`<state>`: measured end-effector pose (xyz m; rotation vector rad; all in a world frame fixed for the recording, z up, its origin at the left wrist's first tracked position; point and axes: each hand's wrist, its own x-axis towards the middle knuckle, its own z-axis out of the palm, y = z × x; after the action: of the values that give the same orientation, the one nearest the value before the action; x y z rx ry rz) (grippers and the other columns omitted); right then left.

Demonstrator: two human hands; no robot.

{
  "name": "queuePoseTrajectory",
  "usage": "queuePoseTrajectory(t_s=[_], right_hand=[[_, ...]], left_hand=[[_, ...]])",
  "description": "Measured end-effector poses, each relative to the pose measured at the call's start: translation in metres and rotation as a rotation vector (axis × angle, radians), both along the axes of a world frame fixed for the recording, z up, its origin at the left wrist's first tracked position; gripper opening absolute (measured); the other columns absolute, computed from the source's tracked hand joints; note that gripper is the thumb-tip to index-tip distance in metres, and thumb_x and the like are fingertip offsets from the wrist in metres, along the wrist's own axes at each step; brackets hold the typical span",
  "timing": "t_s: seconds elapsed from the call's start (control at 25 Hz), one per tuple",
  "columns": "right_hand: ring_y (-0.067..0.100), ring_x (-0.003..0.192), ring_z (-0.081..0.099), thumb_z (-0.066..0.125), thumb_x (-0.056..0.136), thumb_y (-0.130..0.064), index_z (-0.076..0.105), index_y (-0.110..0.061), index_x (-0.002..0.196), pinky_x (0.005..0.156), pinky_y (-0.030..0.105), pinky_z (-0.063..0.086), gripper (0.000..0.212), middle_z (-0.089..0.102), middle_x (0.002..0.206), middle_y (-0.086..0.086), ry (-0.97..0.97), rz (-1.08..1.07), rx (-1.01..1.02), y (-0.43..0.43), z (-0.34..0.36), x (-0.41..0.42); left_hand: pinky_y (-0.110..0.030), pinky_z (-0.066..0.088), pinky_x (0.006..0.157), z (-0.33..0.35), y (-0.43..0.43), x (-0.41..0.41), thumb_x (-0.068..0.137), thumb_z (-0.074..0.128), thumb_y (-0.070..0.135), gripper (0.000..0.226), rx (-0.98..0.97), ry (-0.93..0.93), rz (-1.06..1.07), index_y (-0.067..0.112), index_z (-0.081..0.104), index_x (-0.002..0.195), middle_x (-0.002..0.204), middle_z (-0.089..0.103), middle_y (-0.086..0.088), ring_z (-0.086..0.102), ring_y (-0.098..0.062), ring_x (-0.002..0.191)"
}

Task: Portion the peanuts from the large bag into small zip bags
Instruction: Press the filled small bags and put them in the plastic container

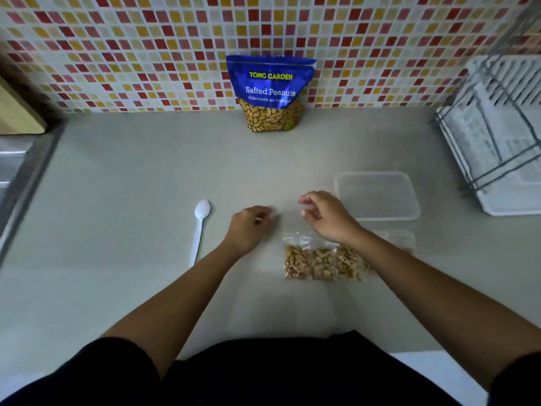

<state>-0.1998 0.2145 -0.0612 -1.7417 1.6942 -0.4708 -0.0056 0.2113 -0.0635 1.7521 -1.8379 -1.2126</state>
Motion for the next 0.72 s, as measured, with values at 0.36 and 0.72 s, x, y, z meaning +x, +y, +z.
queuePoseTrajectory(t_s=[0.36, 0.72], right_hand=[[0.025, 0.110, 0.050, 0.067, 0.082, -0.030, 0.065, -0.013, 0.112, 0.092, 0.031, 0.042, 0.034, 0.053, 0.115, 0.009, 0.318, 0.114, 0.037, 0.033, -0.030, -0.003], [0.015, 0.082, 0.061, 0.067, 0.083, -0.020, 0.065, -0.015, 0.088, 0.073, 0.027, 0.048, 0.008, 0.069, 0.086, 0.001, 0.020, -0.129, -0.110, 0.054, -0.025, 0.012]], left_hand=[[-0.034, 0.041, 0.101, -0.020, 0.030, -0.024, 0.081, 0.068, 0.032, 0.052, 0.019, -0.238, -0.170, 0.020, 0.053, 0.130, 0.127, 0.046, -0.013, 0.052, -0.030, 0.113], [-0.019, 0.043, 0.067, -0.016, 0.035, -0.013, 0.081, 0.067, 0.017, 0.007, 0.138, 0.130, 0.036, 0.018, 0.061, 0.077, 0.085, 0.064, -0.006, 0.058, -0.017, 0.082]])
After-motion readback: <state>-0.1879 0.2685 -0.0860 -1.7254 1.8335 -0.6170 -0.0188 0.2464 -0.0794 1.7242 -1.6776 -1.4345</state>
